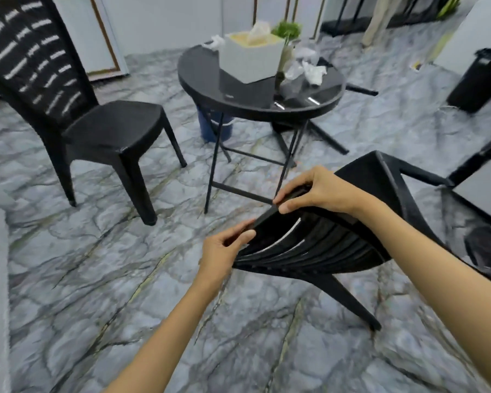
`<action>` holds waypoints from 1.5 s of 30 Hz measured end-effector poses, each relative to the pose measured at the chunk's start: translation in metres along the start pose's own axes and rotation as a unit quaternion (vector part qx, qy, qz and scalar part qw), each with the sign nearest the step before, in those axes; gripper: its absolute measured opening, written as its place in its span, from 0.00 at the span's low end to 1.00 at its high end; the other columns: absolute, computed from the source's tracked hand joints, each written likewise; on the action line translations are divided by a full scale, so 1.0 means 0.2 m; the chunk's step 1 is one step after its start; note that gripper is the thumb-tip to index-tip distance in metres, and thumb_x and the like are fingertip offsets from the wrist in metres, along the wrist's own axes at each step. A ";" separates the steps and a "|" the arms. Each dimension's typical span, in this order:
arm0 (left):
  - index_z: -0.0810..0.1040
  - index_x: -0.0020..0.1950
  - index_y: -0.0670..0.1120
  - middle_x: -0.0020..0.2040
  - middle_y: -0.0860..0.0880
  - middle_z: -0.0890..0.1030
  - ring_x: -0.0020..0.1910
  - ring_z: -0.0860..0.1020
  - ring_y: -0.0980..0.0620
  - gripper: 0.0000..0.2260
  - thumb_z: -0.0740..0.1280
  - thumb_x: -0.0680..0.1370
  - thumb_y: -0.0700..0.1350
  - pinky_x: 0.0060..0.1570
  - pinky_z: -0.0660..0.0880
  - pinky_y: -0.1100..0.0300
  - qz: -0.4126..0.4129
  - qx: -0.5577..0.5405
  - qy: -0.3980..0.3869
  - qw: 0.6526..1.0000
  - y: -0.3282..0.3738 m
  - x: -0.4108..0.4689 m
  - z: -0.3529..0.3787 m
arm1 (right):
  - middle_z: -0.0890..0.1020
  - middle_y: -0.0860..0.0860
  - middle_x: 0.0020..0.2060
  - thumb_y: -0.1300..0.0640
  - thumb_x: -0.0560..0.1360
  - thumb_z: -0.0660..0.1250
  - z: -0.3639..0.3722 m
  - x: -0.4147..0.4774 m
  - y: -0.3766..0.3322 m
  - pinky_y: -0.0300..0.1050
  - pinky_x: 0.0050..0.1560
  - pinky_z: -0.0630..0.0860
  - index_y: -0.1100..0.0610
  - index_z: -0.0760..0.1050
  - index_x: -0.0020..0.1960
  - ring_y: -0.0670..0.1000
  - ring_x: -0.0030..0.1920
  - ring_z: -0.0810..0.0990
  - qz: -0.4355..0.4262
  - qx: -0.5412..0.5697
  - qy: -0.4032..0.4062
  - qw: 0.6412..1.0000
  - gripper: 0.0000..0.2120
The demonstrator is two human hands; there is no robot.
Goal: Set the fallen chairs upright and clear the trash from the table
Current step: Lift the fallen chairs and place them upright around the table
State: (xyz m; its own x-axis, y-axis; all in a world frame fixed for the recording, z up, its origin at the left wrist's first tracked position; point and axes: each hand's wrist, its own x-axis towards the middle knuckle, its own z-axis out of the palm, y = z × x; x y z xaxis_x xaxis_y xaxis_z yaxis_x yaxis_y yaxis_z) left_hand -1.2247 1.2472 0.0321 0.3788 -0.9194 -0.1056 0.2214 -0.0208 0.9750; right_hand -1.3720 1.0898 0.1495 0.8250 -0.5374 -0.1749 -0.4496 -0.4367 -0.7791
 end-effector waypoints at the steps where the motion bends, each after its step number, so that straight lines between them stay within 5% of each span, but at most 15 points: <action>1: 0.83 0.50 0.56 0.48 0.58 0.85 0.51 0.81 0.62 0.12 0.72 0.67 0.50 0.48 0.76 0.71 -0.001 0.010 -0.005 1.000 0.08 0.01 0.11 | 0.86 0.50 0.39 0.56 0.65 0.77 -0.12 -0.07 0.00 0.35 0.49 0.75 0.53 0.84 0.43 0.41 0.41 0.82 0.011 0.013 0.010 1.000 0.07; 8: 0.82 0.53 0.53 0.53 0.53 0.84 0.54 0.80 0.58 0.12 0.73 0.71 0.45 0.57 0.75 0.61 -0.057 0.051 -0.061 0.995 0.43 0.05 0.71 | 0.81 0.43 0.41 0.53 0.64 0.78 -0.59 -0.50 0.04 0.31 0.49 0.72 0.54 0.80 0.45 0.39 0.45 0.78 0.061 0.035 0.094 0.993 0.13; 13: 0.83 0.47 0.61 0.44 0.61 0.85 0.48 0.81 0.63 0.10 0.74 0.69 0.47 0.45 0.75 0.72 -0.049 0.073 -0.104 0.991 0.53 0.05 1.00 | 0.81 0.44 0.42 0.54 0.65 0.78 -0.82 -0.72 0.12 0.29 0.48 0.72 0.56 0.81 0.46 0.39 0.45 0.79 0.077 0.072 0.126 0.986 0.12; 18: 0.83 0.51 0.59 0.51 0.58 0.84 0.54 0.80 0.61 0.14 0.70 0.67 0.57 0.48 0.76 0.71 -0.083 0.076 -0.186 0.976 0.62 0.09 1.15 | 0.83 0.40 0.40 0.55 0.64 0.78 -1.00 -0.85 0.21 0.26 0.44 0.72 0.51 0.82 0.42 0.36 0.44 0.80 0.095 0.113 0.137 0.979 0.09; 22: 0.81 0.56 0.58 0.55 0.62 0.82 0.57 0.78 0.65 0.13 0.70 0.71 0.51 0.51 0.72 0.76 -0.088 0.134 -0.262 0.952 0.68 0.12 1.16 | 0.83 0.42 0.42 0.54 0.63 0.79 -1.14 -0.94 0.29 0.30 0.42 0.74 0.50 0.83 0.42 0.40 0.43 0.82 0.108 0.139 0.136 0.975 0.09; 26: 0.81 0.52 0.59 0.49 0.67 0.82 0.55 0.77 0.69 0.12 0.72 0.71 0.46 0.47 0.72 0.77 -0.103 0.180 -0.265 0.942 0.65 0.15 1.17 | 0.83 0.41 0.37 0.50 0.61 0.79 -1.27 -1.06 0.38 0.31 0.40 0.75 0.50 0.82 0.42 0.42 0.41 0.82 0.109 0.160 0.136 0.972 0.12; 30: 0.82 0.53 0.59 0.53 0.65 0.82 0.56 0.77 0.67 0.16 0.73 0.65 0.54 0.50 0.74 0.73 -0.102 0.204 -0.267 0.936 0.64 0.16 1.27 | 0.83 0.43 0.36 0.49 0.60 0.78 -1.40 -1.18 0.46 0.32 0.40 0.76 0.49 0.82 0.42 0.43 0.40 0.82 0.108 0.184 0.135 0.968 0.12; 37: 0.84 0.49 0.57 0.51 0.61 0.84 0.53 0.79 0.65 0.14 0.74 0.63 0.53 0.47 0.73 0.76 -0.079 0.211 -0.265 0.938 0.62 0.19 1.48 | 0.82 0.42 0.36 0.53 0.61 0.78 -1.63 -1.41 0.66 0.30 0.40 0.75 0.49 0.82 0.41 0.41 0.39 0.81 0.098 0.212 0.166 0.958 0.10; 45: 0.82 0.48 0.53 0.52 0.54 0.82 0.51 0.79 0.57 0.13 0.74 0.65 0.53 0.48 0.73 0.66 -0.065 0.254 -0.130 0.956 0.49 0.17 1.74 | 0.81 0.44 0.35 0.56 0.57 0.80 -1.93 -1.69 0.98 0.32 0.42 0.76 0.50 0.81 0.40 0.44 0.38 0.80 0.083 0.249 0.152 0.953 0.13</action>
State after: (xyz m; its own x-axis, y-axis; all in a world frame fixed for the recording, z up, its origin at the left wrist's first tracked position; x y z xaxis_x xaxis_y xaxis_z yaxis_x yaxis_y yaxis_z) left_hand -1.5028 1.0766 0.1916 0.1274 -0.9611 -0.2451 -0.2377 -0.2695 0.9332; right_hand -1.8708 0.9069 0.2889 0.5849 -0.7867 -0.1976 -0.2858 0.0281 -0.9579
